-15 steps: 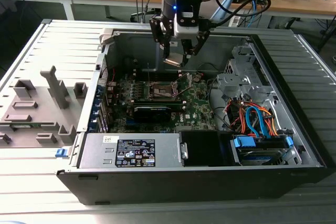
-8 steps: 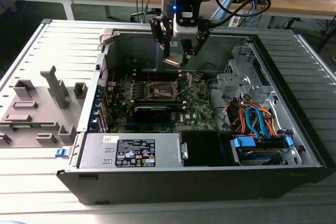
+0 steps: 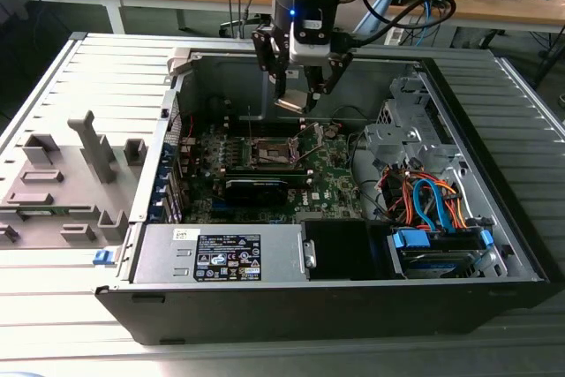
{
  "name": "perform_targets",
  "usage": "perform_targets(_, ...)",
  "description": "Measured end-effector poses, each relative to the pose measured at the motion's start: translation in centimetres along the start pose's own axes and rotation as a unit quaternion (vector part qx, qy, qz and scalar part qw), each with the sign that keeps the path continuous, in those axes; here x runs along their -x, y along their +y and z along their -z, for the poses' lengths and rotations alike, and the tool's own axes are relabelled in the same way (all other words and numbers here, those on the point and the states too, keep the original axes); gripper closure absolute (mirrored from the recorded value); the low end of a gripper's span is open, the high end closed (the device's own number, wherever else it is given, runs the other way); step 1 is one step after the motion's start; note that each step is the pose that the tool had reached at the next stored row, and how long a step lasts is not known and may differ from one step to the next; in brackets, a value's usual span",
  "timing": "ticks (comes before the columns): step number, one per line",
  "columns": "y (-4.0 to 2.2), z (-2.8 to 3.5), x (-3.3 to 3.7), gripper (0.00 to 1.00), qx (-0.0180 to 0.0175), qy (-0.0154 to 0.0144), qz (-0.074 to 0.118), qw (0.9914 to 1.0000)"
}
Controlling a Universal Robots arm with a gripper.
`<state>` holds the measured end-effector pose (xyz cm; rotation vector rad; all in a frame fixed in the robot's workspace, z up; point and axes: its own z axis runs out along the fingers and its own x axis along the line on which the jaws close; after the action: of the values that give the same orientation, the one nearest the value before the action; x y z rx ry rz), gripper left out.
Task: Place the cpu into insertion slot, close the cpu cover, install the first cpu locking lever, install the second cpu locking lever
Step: 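Place the cpu into insertion slot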
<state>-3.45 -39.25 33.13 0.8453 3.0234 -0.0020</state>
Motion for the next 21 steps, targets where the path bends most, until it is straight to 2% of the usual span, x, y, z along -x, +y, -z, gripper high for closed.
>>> perform_targets(13, 0.0, -0.03, 0.0, 0.45, -0.0038, -0.0022, -0.026, 0.99966)
perform_targets(21, 0.0, -0.06, 0.0, 0.45, -0.0075, -0.0045, -0.047, 0.99887)
